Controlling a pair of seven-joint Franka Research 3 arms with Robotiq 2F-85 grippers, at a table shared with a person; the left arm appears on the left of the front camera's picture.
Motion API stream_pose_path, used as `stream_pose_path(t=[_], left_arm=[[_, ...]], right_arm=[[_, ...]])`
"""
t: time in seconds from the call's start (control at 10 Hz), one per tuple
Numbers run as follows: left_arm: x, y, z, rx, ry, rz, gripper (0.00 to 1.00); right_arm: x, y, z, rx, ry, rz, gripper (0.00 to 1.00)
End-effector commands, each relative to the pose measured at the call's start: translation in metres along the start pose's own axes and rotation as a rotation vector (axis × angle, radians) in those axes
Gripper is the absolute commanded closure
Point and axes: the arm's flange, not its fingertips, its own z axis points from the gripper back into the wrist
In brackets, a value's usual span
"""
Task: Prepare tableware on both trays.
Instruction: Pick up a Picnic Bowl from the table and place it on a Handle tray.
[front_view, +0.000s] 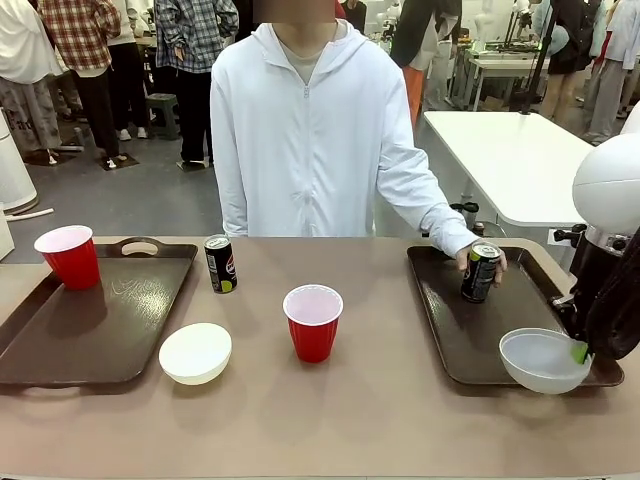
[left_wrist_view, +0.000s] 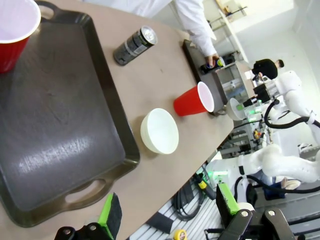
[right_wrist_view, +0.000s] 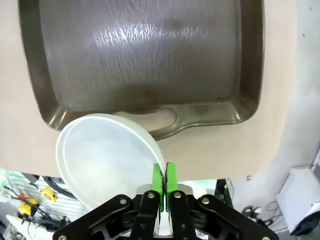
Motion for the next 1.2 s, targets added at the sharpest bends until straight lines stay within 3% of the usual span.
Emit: stream_pose_path(t=[0.0,0.6,1.1], left_arm=[[-0.001,0.0,0.001,-0.008,0.004,-0.012,0.0],[-0.001,0.0,0.001,-0.008,0.004,-0.012,0.0],[-0.001,0.0,0.001,-0.008,0.004,-0.012,0.0]], right_arm=[[0.011,0.0,0.005,0.04,-0.077,-0.002,1.0],[0.087,0.017,-0.006,-0.001,-0.205,0.007,1.0],[0.112,0.021,-0.025,-0.008,-0.179,0.009,1.0]])
